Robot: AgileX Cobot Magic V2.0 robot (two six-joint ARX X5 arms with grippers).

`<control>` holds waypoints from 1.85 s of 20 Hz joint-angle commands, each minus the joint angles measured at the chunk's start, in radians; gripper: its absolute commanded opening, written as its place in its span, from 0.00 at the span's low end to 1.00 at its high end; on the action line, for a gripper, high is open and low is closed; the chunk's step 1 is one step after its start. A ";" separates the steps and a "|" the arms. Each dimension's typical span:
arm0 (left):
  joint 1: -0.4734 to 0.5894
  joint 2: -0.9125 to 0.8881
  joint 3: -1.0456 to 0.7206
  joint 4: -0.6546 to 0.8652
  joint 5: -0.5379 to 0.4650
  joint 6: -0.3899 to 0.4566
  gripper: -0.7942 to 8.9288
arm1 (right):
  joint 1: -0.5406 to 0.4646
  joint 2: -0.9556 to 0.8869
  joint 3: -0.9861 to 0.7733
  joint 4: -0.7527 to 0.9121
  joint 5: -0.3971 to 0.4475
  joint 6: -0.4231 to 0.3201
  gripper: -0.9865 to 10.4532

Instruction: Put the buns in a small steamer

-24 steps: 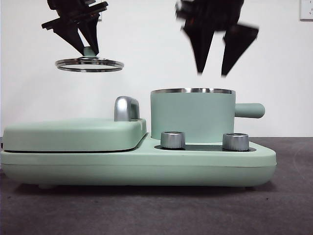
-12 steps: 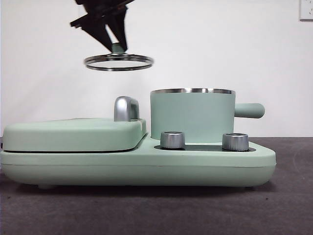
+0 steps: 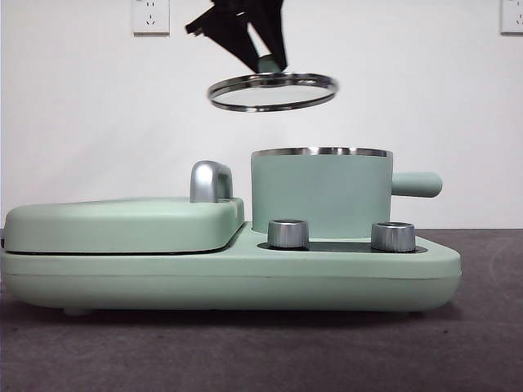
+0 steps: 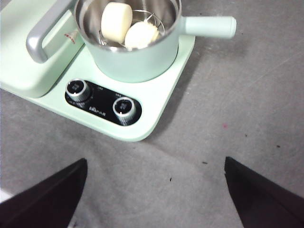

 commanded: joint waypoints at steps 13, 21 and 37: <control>-0.117 0.029 0.041 0.004 0.010 0.003 0.13 | 0.005 -0.402 -0.133 0.018 -0.214 -0.002 0.49; -0.115 0.089 0.040 0.049 0.009 0.015 0.10 | 0.005 -0.402 -0.133 0.033 -0.220 -0.024 0.49; -0.128 0.180 0.040 0.047 -0.084 0.025 0.10 | 0.005 -0.402 -0.133 0.033 -0.208 -0.020 0.49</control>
